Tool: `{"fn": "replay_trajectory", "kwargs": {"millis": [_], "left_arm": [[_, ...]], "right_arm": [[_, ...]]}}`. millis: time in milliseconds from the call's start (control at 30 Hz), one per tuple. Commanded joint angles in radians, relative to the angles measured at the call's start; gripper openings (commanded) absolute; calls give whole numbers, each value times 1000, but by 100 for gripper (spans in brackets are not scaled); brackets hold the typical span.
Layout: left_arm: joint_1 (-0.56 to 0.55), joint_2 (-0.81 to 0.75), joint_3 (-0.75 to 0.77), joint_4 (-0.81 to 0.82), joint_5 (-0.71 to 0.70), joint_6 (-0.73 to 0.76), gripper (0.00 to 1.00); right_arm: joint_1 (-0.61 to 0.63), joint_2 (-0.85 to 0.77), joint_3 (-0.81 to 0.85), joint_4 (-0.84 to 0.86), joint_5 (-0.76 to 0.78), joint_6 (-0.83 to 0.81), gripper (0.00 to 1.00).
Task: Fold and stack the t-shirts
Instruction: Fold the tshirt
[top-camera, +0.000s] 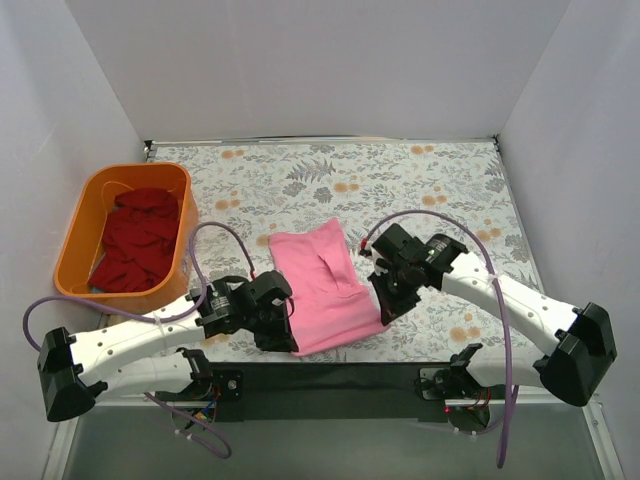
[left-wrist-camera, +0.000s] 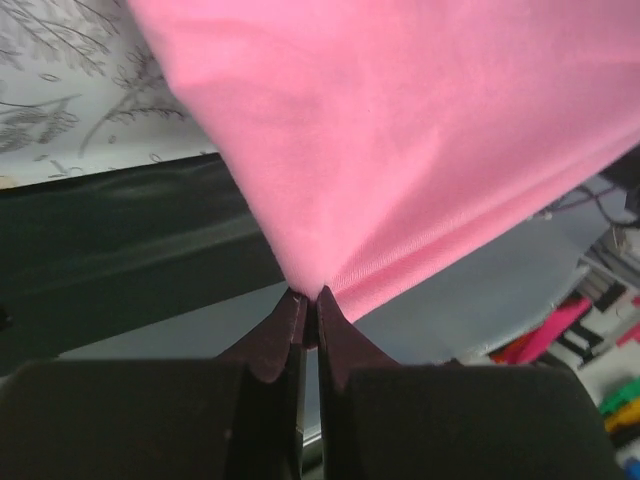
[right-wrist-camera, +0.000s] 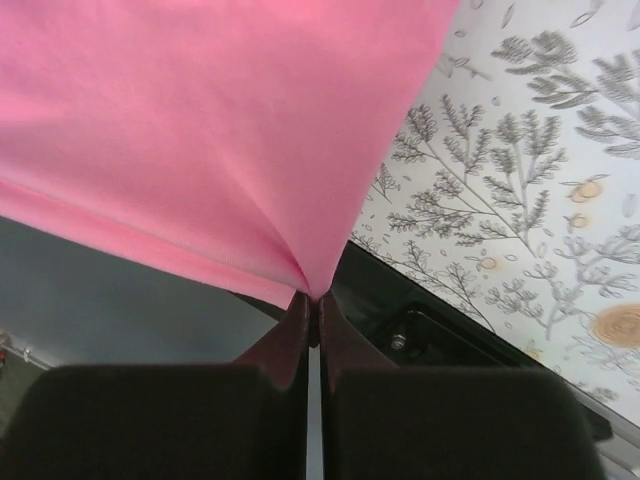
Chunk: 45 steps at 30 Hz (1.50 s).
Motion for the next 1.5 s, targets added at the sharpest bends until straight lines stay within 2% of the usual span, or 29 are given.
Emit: {"fn": "replay_trajectory", "kwargs": {"millis": [0, 67, 200, 400, 633, 1033, 1267, 1467], "left_arm": [[2, 32, 144, -177, -186, -51, 0], [11, 81, 183, -210, -293, -58, 0], [68, 94, 203, -175, -390, -58, 0], [211, 119, 186, -51, -395, 44, 0], [312, 180, 226, 67, -398, 151, 0], [481, 278, 255, 214, -365, 269, 0], [553, 341, 237, 282, -340, 307, 0], [605, 402, 206, 325, -343, 312, 1]], "right_arm": [[-5, 36, 182, -139, 116, -27, 1], [-7, 88, 245, -137, 151, -60, 1], [-16, 198, 377, -136, 163, -123, 1], [-56, 347, 564, -137, 159, -198, 1], [-141, 482, 758, -137, 114, -253, 1], [-215, 727, 1066, -134, 33, -290, 1], [-237, 861, 1173, -104, 13, -311, 1], [-241, 927, 1172, -36, 1, -314, 1]]}}
